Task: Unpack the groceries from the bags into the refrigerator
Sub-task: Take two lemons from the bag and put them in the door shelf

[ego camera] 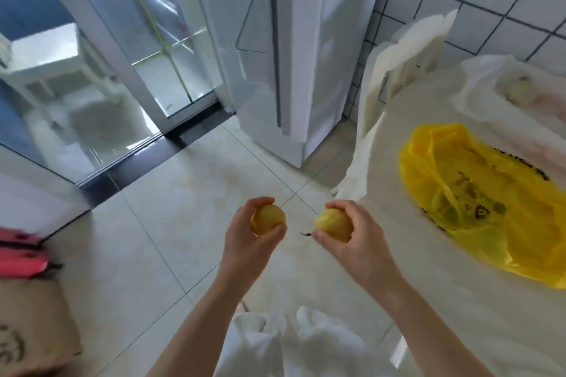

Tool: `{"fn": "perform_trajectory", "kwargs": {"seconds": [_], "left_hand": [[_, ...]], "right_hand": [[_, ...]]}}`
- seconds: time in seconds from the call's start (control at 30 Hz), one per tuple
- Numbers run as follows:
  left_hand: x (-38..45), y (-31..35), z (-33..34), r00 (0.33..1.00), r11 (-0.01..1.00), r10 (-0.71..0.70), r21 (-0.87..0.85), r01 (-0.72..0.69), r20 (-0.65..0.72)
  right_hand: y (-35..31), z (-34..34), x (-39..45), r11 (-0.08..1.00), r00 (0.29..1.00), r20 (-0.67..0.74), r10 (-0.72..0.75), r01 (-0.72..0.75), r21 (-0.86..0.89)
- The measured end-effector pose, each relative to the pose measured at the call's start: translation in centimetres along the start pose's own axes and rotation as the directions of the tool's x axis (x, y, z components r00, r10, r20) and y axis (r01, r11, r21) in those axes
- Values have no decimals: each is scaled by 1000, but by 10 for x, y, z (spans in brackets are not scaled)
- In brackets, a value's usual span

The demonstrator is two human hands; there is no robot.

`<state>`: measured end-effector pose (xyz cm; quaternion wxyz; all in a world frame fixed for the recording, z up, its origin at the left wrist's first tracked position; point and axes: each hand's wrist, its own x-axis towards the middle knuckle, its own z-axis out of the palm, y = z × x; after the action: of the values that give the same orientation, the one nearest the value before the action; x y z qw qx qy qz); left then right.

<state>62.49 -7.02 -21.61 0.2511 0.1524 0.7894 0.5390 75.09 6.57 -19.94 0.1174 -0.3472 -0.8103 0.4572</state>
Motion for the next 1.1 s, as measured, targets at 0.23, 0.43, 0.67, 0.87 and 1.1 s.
{"fn": "perform_trajectory", "kwargs": {"seconds": [0.23, 0.43, 0.67, 0.87, 1.1], "left_hand": [[41, -29, -122, 993, 997, -55, -64, 48, -101], [79, -39, -200, 985, 997, -62, -54, 54, -161], [134, -33, -242, 982, 996, -61, -82, 47, -180], [209, -1, -253, 988, 995, 12, -99, -27, -154], [322, 60, -261, 979, 980, 122, -134, -145, -163]], "right_hand": [[-78, 104, 39, 1000, 995, 98, -20, 19, 14], [-130, 172, 71, 998, 991, 111, -68, 66, 21], [-175, 204, 116, 997, 990, 122, -73, 69, 36], [-217, 199, 184, 989, 991, 57, -125, 120, 81], [-262, 186, 289, 973, 974, -52, -220, 223, 55]]}}
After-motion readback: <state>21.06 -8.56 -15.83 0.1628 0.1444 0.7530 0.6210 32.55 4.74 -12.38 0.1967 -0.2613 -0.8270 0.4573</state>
